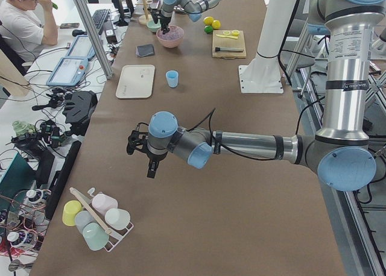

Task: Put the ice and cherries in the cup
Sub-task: 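Grasp a third ice cube from the bowl with the right gripper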

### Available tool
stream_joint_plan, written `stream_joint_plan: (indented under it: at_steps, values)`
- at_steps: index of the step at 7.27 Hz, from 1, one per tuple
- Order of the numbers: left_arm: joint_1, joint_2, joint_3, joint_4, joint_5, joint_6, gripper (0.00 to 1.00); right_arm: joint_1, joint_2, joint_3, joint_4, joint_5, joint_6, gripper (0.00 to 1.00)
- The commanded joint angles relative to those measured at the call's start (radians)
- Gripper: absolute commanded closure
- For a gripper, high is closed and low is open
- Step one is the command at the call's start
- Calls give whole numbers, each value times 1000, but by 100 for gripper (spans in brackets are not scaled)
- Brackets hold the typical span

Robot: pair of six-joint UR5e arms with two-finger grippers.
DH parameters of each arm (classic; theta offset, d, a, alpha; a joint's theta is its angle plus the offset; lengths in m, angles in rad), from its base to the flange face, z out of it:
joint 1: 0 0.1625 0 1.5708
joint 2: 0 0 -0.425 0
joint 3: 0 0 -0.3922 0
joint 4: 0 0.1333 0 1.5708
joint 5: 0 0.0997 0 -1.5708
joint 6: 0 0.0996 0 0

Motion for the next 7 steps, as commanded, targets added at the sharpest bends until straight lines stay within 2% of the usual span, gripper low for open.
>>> stream_joint_plan:
  at_steps: [1, 3, 4, 5, 7]
  values:
    - [1, 0, 0, 0, -1, 0, 2, 4, 0, 26, -9, 5, 2, 87]
    - [1, 0, 1, 0, 1, 0, 3, 32, 9, 75, -58, 64, 3, 100]
    - [1, 0, 0, 0, -1, 0, 3, 30, 12, 127, -90, 72, 52, 100]
    - [1, 0, 0, 0, 1, 0, 2, 23, 43, 141, -95, 124, 130, 100]
    - [1, 0, -5, 0, 1, -2, 2, -28, 184, 112, -110, 190, 367, 100]
